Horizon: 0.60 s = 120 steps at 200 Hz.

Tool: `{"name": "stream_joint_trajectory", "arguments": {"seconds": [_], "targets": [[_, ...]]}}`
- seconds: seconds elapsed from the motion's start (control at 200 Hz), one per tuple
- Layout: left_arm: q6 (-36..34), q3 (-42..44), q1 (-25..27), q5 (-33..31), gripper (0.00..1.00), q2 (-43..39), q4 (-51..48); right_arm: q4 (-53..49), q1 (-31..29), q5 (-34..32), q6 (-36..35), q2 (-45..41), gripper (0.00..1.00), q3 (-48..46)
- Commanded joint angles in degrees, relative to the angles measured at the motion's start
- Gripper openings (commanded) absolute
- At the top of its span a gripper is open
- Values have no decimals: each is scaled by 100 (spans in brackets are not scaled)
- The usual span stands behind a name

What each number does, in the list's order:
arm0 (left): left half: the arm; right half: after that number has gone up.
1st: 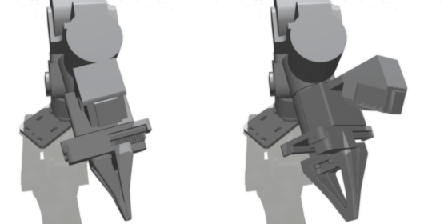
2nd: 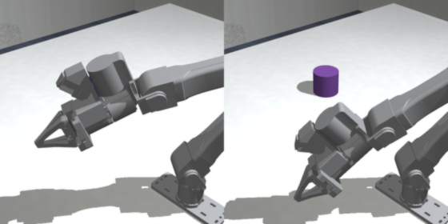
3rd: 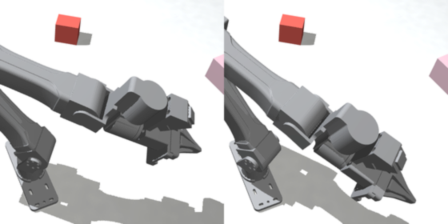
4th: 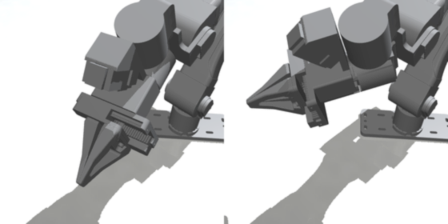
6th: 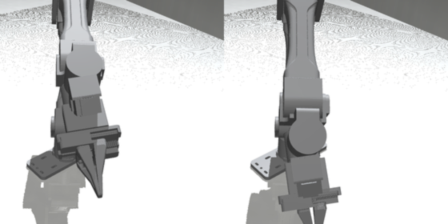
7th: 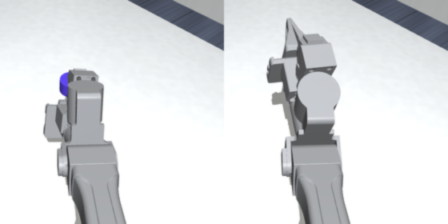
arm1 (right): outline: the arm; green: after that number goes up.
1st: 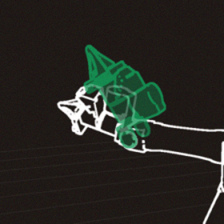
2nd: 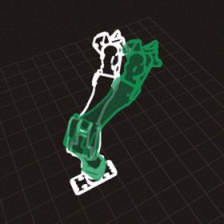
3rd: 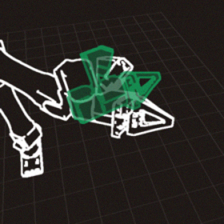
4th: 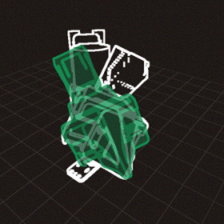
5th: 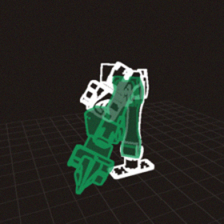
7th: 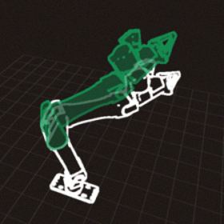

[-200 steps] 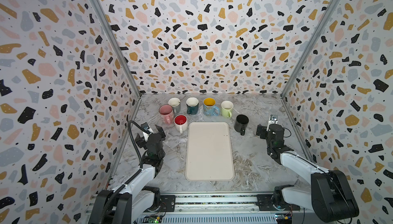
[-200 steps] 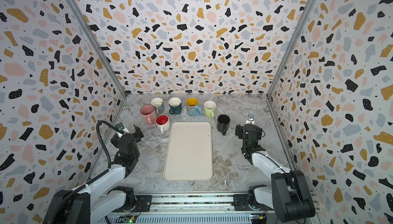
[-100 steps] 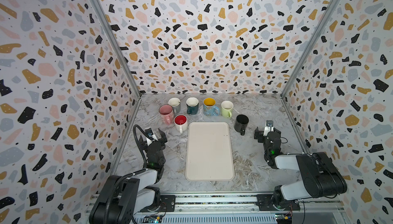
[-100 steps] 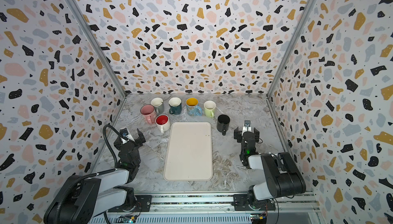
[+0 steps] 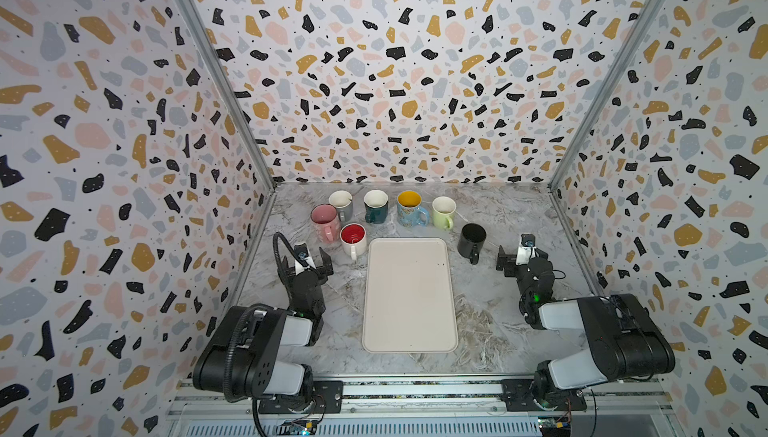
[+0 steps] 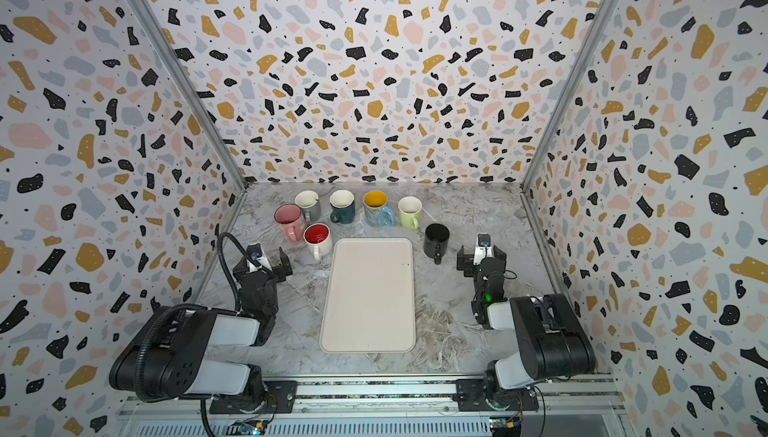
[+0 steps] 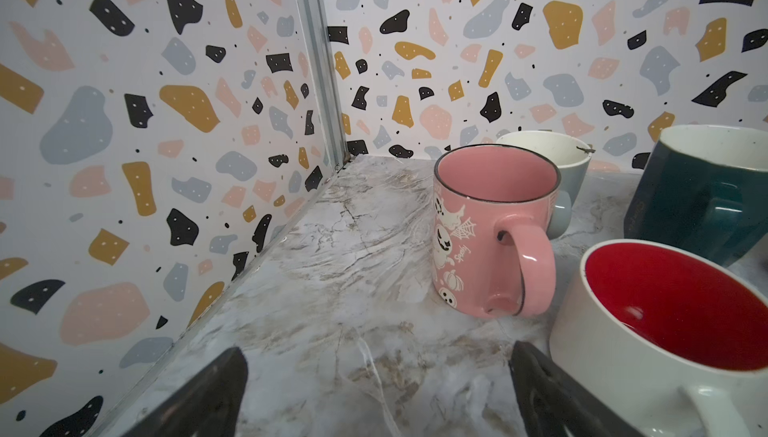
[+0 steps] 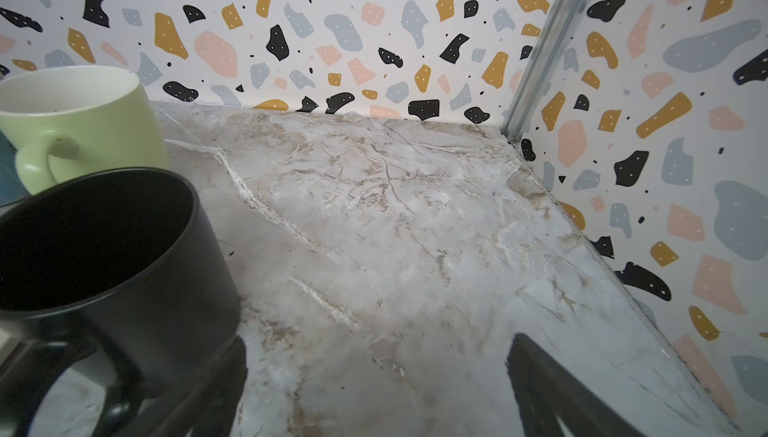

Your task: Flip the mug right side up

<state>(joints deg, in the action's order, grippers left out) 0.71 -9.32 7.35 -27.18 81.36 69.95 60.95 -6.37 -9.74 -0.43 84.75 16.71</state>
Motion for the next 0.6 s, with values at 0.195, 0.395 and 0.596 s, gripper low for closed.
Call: {"name": "stream_joint_trajectory", "arguments": {"seconds": [0.195, 0.395, 0.596], "targets": [[56, -26, -41, -27, 100, -24, 28, -61, 65, 260, 45, -46, 99, 102], [59, -22, -41, -25, 100, -28, 36, -68, 64, 258, 30, -47, 99, 112], [55, -26, -41, -30, 100, -24, 35, -79, 61, 262, 40, -32, 99, 126]]}}
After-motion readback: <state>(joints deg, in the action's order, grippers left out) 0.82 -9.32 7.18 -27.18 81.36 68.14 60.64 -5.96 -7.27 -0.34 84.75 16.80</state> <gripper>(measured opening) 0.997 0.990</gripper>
